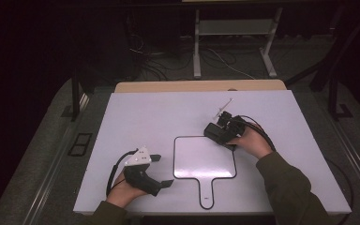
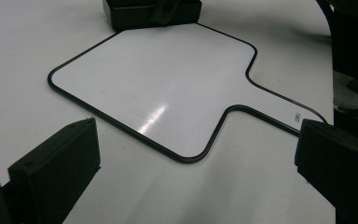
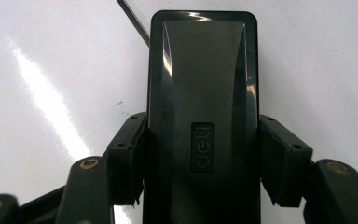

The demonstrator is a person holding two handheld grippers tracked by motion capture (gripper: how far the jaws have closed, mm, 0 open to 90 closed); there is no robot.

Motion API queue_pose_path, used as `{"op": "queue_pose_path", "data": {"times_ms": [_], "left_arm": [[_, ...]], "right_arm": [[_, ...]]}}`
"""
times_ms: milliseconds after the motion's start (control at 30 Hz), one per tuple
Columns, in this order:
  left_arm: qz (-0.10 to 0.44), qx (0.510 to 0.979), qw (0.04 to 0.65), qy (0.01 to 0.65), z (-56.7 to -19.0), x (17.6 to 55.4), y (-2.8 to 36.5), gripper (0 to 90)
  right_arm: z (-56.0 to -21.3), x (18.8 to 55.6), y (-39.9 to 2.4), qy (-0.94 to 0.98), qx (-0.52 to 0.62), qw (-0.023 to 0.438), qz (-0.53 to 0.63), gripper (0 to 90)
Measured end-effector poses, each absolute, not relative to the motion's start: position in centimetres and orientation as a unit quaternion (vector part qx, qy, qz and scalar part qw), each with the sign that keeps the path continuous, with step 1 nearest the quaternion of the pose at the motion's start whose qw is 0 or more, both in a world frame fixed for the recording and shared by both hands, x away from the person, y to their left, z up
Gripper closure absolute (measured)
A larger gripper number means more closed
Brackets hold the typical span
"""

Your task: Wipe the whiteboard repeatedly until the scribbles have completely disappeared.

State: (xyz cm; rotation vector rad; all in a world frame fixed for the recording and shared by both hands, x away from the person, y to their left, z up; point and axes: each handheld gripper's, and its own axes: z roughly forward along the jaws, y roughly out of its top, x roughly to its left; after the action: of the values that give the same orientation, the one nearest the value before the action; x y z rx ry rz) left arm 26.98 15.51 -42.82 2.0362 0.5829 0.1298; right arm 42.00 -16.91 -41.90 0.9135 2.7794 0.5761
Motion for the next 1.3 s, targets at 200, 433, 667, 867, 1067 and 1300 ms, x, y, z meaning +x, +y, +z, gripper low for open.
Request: {"op": "queue_pose_path", "data": {"times_ms": [200, 433, 667, 867, 1067, 1300], "left_arm": [[0.055, 0.836, 0.490, 0.240, -42.8, 26.9, 15.5, 0.0], [0.054, 0.838, 0.488, 0.239, -42.8, 26.9, 15.4, 0.0], [0.054, 0.838, 0.488, 0.240, -42.8, 26.9, 15.5, 0.0], [0.055, 0.837, 0.489, 0.239, -42.8, 26.9, 15.4, 0.0], [0.055, 0.837, 0.489, 0.240, -42.8, 26.9, 15.4, 0.0], [0.055, 0.837, 0.488, 0.239, -42.8, 26.9, 15.3, 0.0]], "right_arm": [[-41.9, 40.7, -17.0, 0.933, 0.295, 0.081, 0.190, 38.4], [-41.8, 38.9, -17.3, 0.938, 0.281, 0.074, 0.192, 38.4], [-41.8, 36.5, -17.2, 0.946, 0.254, 0.071, 0.187, 38.4], [-41.7, 34.0, -17.0, 0.954, 0.225, 0.060, 0.186, 38.4], [-41.7, 32.9, -16.8, 0.958, 0.212, 0.062, 0.183, 38.4], [-41.7, 34.8, -16.8, 0.953, 0.229, 0.072, 0.183, 38.5]]}}
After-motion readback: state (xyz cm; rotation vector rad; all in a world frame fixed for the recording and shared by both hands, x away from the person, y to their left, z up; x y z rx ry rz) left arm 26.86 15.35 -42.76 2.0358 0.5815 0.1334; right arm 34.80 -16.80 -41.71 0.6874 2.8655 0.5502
